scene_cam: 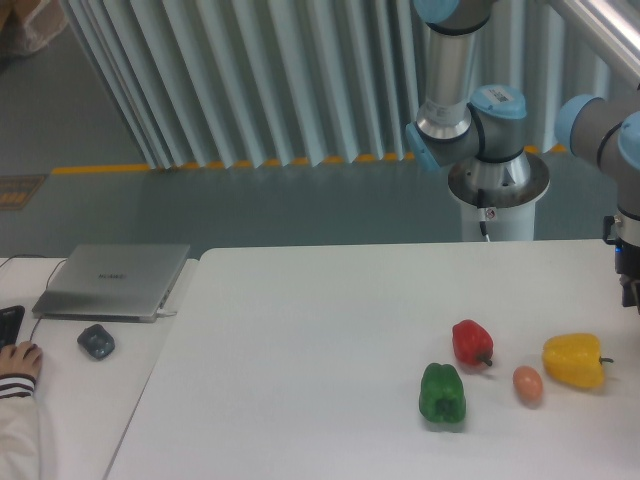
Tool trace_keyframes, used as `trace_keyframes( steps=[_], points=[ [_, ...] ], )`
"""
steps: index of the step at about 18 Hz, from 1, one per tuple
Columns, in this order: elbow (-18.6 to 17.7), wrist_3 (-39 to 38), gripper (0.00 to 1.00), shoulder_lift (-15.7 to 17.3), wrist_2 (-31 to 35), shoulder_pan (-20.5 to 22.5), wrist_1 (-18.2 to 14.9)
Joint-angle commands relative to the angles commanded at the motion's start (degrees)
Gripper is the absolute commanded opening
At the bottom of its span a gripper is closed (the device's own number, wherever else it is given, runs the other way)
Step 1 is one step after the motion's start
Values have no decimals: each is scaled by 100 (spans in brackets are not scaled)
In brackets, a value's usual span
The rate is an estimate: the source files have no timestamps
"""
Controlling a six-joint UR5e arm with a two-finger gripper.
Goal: Place the red peppers in a basket
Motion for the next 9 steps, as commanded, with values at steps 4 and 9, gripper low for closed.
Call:
trace_keyframes(
  steps=[4,9],
  points=[
    [-9,26,100,0,9,-9,0],
    [-245,-17,100,44,-131,26,96]
  ],
)
